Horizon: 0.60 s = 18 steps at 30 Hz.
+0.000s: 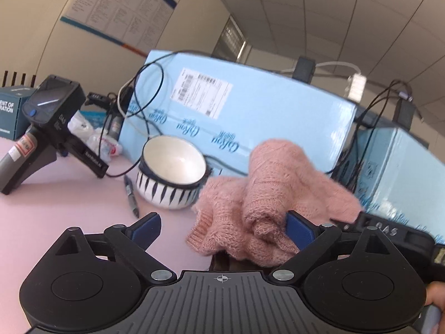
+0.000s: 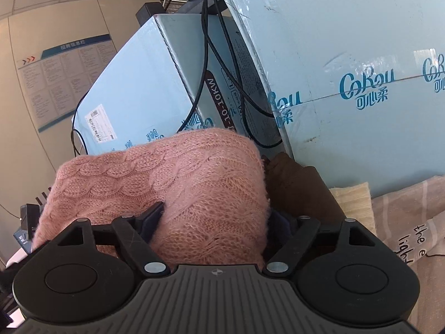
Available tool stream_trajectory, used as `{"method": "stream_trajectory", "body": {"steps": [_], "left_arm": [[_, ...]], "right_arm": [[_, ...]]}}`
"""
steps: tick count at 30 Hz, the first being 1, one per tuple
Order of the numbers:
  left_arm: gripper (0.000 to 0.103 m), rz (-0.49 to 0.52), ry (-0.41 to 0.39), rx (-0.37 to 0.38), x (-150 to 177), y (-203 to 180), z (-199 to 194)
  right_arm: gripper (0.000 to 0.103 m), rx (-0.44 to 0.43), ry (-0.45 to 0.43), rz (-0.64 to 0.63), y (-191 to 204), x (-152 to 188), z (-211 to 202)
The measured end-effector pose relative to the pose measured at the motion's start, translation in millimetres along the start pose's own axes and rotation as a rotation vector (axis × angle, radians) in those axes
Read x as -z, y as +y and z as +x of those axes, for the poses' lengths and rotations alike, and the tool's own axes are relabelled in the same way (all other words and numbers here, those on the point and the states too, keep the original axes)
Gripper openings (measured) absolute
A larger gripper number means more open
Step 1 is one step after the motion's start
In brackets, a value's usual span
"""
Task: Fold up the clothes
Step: 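Lift the folded sweater with both grippers and carry it toward the brown jacket, then lower the sweater onto the brown leather jacket and open both grippers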
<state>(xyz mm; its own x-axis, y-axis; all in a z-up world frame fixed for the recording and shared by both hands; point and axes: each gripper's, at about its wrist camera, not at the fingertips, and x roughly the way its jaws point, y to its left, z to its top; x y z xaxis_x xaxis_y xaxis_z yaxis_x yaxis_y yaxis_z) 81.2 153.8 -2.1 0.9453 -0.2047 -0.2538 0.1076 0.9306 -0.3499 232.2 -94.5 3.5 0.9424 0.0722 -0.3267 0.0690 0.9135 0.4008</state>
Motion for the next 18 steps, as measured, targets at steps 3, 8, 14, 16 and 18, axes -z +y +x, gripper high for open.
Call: {"method": "stream_trajectory", "body": {"steps": [3,8,14,16,18], "left_arm": [[0.099,-0.025,-0.005,0.005,1,5,0],[0.101,-0.067,-0.088,0.024,-3,12,-15],[0.103,-0.041,-0.332,-0.09,-2,-2,-53],[0.103,-0.012,-0.373,-0.091,0,-19,-69],[0.103,0.035,-0.391,-0.083,6,-39,-86]], "right_arm": [[0.086,0.014,-0.008,-0.03,5,0,-9],[0.093,0.047,-0.026,-0.106,13,-6,-48],[0.103,0.05,-0.107,-0.233,6,4,-117],[0.103,0.036,-0.112,-0.245,4,11,-132],[0.103,0.017,-0.12,-0.245,0,19,-144]]}}
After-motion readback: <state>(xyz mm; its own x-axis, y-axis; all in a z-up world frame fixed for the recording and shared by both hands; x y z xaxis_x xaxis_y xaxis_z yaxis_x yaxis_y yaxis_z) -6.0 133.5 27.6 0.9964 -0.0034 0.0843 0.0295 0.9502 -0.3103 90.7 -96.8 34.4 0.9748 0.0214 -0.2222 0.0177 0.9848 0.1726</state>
